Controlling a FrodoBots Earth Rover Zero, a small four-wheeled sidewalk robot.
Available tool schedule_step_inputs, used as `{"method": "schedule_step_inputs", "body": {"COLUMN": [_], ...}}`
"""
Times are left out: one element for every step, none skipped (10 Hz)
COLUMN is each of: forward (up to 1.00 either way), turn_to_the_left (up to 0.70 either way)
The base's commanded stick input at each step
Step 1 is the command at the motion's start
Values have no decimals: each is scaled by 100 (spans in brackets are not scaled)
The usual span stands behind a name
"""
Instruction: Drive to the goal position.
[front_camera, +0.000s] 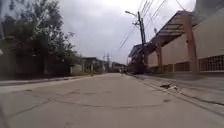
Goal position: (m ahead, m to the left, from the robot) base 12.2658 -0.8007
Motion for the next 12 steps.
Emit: {"method": "schedule_step_inputs", "body": {"forward": [70,70,70,70,70,70,70,70,70,70,70,70], "turn_to_the_left": [0,0,0,0,0,0,0,0,0,0,0,0]}}
